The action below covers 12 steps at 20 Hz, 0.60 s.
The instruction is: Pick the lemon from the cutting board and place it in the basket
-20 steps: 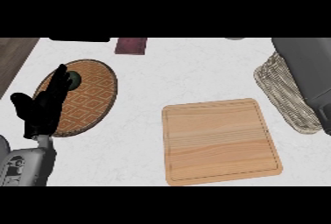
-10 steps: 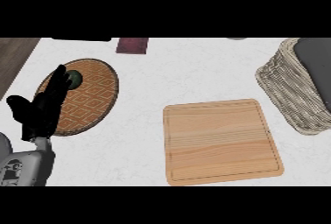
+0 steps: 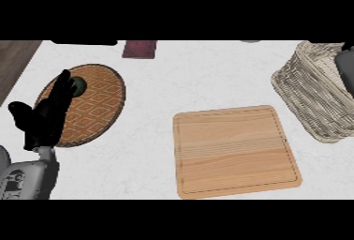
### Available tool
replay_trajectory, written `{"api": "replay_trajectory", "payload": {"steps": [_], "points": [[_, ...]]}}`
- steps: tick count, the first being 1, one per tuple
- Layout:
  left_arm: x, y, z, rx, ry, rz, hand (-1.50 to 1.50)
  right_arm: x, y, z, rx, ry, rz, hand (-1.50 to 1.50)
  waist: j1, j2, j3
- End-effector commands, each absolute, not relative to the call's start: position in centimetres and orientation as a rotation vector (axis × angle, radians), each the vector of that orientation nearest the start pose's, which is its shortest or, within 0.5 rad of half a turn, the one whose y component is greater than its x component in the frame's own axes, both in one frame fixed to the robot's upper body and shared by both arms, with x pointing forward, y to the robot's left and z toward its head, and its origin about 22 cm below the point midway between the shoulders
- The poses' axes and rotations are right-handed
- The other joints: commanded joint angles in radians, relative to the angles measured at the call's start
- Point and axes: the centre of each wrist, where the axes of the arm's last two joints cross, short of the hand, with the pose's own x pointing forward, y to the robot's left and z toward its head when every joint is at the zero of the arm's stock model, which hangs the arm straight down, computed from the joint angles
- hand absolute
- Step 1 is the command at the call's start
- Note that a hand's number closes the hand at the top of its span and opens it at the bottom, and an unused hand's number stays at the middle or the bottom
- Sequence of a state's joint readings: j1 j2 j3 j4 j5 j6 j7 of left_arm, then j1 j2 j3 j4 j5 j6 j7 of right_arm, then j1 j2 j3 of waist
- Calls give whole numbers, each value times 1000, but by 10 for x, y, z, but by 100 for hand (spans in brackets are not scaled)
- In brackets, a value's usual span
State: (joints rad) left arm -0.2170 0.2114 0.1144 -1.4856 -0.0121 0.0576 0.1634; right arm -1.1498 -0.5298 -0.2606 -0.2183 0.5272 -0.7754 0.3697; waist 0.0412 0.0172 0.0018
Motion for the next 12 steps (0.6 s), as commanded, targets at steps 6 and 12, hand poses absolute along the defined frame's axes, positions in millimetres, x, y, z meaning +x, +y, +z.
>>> {"api": "replay_trajectory", "payload": {"steps": [6,12], "points": [[295,280,51,241,-1544,-90,0,427,-397,131,-1686,-978,305,150,22,7,-5],[308,292,68,250,-1545,-72,0,436,-388,148,-1808,-907,410,150,22,8,-1]]}}
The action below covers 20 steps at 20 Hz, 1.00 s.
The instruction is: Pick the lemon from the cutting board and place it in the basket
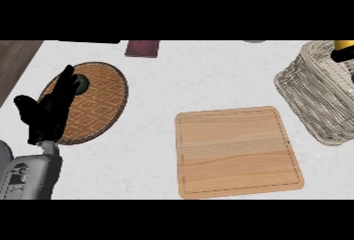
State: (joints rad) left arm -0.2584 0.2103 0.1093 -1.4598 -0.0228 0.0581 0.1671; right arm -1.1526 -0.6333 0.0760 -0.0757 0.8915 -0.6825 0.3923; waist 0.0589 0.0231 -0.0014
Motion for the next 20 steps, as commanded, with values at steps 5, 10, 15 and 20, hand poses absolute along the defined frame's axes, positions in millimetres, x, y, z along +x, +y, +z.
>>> {"api": "replay_trajectory", "payload": {"steps": [5,10,15,20], "points": [[310,267,67,239,-1560,-68,0,440,-380,154,-1792,-889,395,150,-2,0,4],[299,267,67,237,-1560,-80,0,443,-382,169,-1712,-735,425,150,15,3,4],[315,273,63,243,-1567,-56,0,438,-384,151,-1579,-673,485,150,-2,8,4],[300,292,64,253,-1564,-69,0,428,-402,144,-1591,-673,469,150,3,2,4]]}}
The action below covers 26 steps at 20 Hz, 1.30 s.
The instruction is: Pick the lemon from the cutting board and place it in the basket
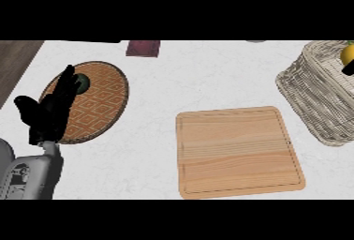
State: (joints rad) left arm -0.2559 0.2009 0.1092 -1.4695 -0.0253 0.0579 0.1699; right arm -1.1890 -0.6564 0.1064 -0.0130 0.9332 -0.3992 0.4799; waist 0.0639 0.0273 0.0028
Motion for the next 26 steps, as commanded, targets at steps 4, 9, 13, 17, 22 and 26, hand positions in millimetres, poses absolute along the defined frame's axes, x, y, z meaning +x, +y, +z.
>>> {"api": "replay_trajectory", "payload": {"steps": [4,9,13,17,22,26], "points": [[306,272,62,239,-1556,-67,0,426,-402,135,-1599,-669,462,150,4,2,1],[303,281,53,238,-1550,-79,0,425,-398,126,-1616,-636,481,150,11,5,1],[304,276,42,223,-1536,-72,0,421,-403,119,-1618,-589,516,150,4,3,1],[301,268,52,234,-1561,-71,0,419,-409,124,-1609,-568,524,150,7,1,1],[308,277,63,230,-1566,-80,0,418,-410,123,-1537,-546,544,150,10,2,1],[308,287,57,254,-1541,-60,0,403,-429,108,-1500,-557,530,150,-4,0,2]]}}
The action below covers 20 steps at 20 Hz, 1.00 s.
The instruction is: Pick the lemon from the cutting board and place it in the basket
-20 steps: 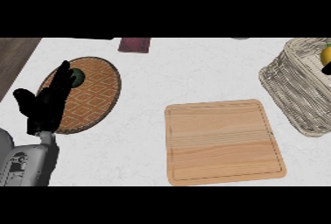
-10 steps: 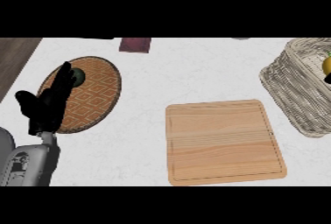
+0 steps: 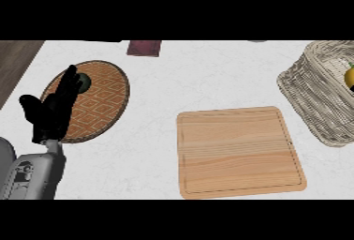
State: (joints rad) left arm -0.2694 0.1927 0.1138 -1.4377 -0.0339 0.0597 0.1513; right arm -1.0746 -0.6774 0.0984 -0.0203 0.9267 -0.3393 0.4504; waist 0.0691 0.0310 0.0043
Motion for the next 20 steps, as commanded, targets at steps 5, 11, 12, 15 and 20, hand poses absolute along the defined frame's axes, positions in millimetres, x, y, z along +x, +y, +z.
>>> {"api": "replay_trajectory", "payload": {"steps": [5,11,12,15,20], "points": [[306,271,59,208,-1546,-77,0,401,-438,118,-1487,-538,515,150,4,-1,1],[315,259,54,234,-1568,-76,0,406,-423,106,-1408,-424,457,150,0,4,0],[306,261,54,228,-1563,-65,0,402,-429,105,-1390,-404,477,150,-2,-4,0],[307,260,55,224,-1553,-53,0,409,-414,101,-1400,-385,405,150,3,-2,0],[310,287,45,252,-1541,-47,0,410,-418,111,-1446,-607,254,-150,-15,-1,0]]}}
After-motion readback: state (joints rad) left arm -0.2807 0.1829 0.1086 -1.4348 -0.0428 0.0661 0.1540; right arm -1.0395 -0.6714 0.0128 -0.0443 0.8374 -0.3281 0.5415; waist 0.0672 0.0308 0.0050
